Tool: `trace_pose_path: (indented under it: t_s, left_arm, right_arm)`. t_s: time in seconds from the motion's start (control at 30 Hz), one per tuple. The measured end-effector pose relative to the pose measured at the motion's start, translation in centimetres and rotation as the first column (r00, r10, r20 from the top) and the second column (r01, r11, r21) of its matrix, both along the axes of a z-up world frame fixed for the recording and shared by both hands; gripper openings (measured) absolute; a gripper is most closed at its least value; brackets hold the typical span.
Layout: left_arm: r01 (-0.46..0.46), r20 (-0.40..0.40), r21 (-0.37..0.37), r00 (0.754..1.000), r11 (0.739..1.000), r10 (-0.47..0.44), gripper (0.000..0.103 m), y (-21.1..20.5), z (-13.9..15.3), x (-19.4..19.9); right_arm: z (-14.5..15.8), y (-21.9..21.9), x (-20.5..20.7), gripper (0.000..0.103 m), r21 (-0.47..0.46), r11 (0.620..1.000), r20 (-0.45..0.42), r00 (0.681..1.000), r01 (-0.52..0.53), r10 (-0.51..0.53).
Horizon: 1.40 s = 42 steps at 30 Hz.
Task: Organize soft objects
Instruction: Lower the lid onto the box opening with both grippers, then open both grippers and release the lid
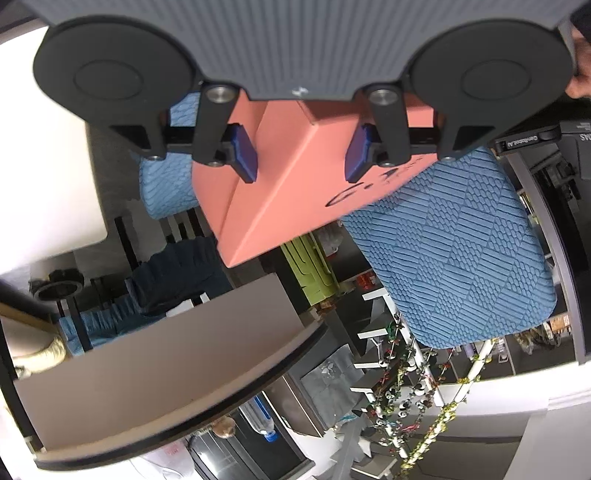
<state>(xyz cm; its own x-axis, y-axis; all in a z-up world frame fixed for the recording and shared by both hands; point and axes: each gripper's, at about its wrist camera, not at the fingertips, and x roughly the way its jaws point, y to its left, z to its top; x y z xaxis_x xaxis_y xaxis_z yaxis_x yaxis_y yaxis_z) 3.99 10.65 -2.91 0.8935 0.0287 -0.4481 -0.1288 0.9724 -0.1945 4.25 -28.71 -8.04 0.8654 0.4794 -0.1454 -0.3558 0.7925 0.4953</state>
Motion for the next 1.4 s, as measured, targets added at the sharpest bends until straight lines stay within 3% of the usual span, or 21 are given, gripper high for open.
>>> trace_pose_path:
  t_s: [0.33,0.77,0.97,1.4]
  left_arm:
    - [0.021,-0.020,-0.035,1.000,0.999,-0.021,0.098,1.0,-0.2,-0.2]
    - [0.044,-0.019,-0.008,0.999,0.999,-0.044,0.098,0.9,-0.2,-1.5]
    - [0.050,-0.032,-0.023,0.998,0.999,-0.050,0.098,1.2,-0.3,-1.7]
    - [0.060,-0.070,0.024,0.996,0.998,-0.058,0.098,0.6,-1.1,-1.3]
  right_arm:
    - [-0.3,-0.2,-0.2,0.053,0.021,1.000,-0.025,0.999,-0.021,0.021]
    - [-0.7,-0.5,-0.4,0.053,0.048,0.998,-0.057,0.997,-0.047,0.050]
    - [-0.7,-0.2,-0.3,0.053,0.028,0.998,-0.064,0.997,-0.049,0.050]
    - [-0.6,0.4,-0.3,0.052,-0.015,0.999,-0.080,0.996,-0.052,0.051]
